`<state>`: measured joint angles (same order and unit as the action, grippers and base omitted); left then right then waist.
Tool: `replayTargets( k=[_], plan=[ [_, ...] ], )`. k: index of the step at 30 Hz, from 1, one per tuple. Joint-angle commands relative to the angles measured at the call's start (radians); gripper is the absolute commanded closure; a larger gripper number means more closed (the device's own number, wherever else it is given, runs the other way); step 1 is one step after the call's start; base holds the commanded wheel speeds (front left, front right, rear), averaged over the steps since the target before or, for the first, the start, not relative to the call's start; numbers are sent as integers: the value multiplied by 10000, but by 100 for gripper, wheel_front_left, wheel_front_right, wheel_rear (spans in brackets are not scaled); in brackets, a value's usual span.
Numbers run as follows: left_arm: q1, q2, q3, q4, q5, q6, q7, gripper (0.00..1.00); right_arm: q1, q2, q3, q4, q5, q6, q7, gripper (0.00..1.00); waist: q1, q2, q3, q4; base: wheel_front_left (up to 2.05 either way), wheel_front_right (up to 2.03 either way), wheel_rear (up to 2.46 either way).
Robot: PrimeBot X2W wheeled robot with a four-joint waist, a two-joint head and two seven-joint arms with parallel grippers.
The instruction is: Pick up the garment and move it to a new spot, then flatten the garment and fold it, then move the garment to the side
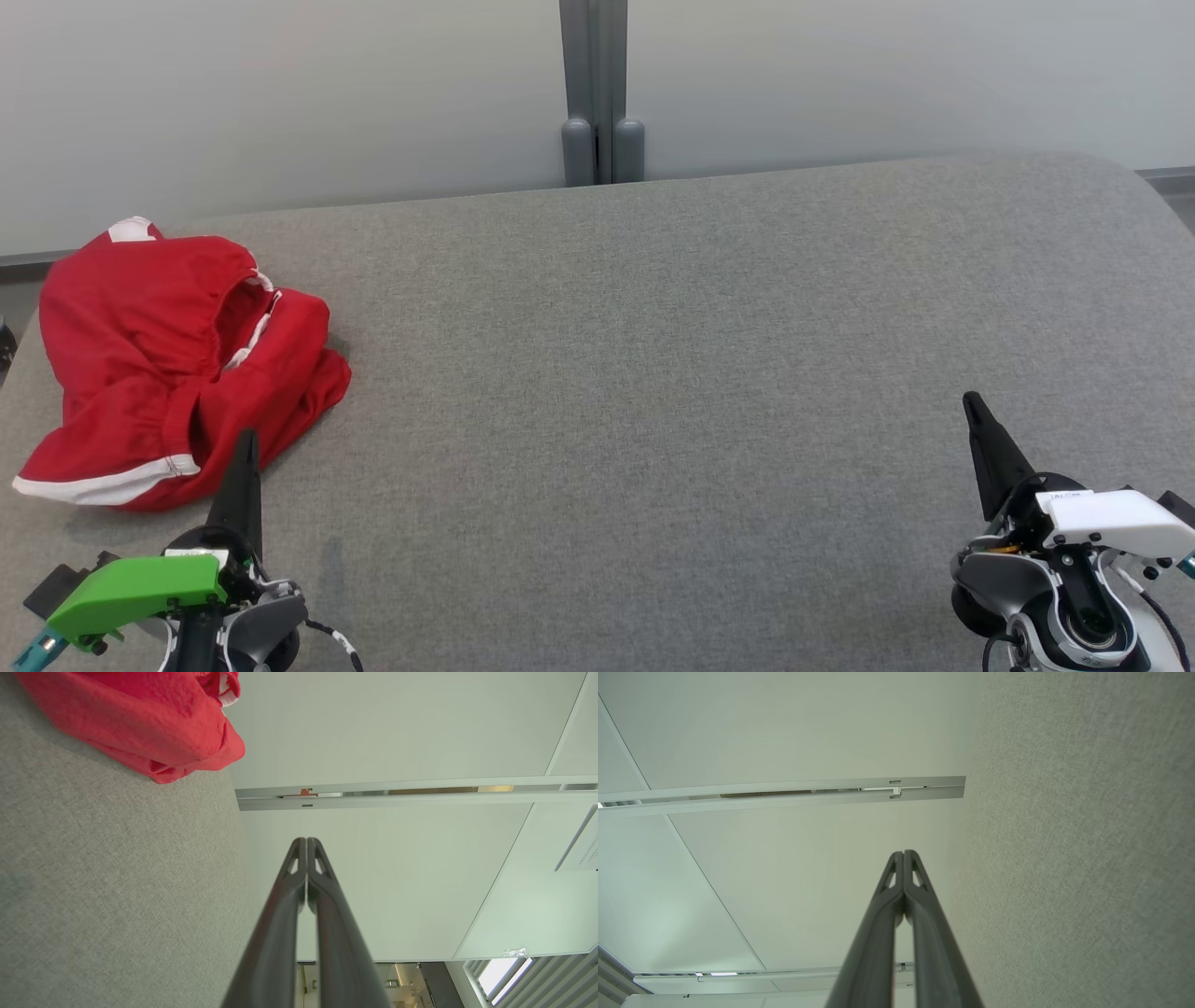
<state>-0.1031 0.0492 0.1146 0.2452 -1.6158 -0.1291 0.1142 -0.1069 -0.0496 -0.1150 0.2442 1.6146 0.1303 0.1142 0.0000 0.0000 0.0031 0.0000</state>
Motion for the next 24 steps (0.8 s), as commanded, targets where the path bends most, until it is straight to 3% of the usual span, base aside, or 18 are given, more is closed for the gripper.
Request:
replayTargets(
  k=[1,24],
  plan=[
    [-143,29,9,5,59,-53,17,100,-58,-11,-3,16,-34,8,22,100,0,0,0,0,0,0,0],
    [-143,29,9,5,59,-53,17,100,-58,-11,-2,16,-34,8,22,100,0,0,0,0,0,0,0]
  ],
)
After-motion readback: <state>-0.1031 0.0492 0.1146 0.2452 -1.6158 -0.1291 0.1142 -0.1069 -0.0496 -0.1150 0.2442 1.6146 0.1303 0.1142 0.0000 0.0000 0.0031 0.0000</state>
